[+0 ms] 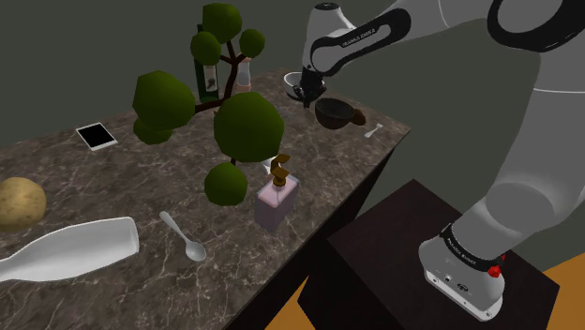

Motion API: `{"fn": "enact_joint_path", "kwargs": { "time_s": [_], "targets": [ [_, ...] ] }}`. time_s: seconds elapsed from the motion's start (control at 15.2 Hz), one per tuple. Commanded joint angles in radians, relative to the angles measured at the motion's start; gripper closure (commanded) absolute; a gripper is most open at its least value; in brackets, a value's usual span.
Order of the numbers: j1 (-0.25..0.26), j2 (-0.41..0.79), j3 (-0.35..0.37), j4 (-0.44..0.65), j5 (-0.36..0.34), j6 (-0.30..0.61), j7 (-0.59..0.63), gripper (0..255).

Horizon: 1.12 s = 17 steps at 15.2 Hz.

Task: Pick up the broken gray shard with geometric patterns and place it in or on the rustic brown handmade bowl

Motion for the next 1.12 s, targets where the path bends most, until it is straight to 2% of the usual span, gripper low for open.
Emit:
{"fn": "enact_joint_path", "kwargs": {
  "time_s": [0.0,0.26,0.66,1.06],
  "targets": [
    [-0.002,-0.012,0.003,0.011,0.007,-0.022,-0.008,255],
    [-0.004,-0.033,0.008,0.026,0.019,-0.057,-0.019,255],
    [-0.100,-0.025,-0.020,0.038,0.048,-0.040,-0.157,255],
    [-0.191,0.013,-0.046,0.095,0.076,-0.042,-0.294,255]
  ]
}}
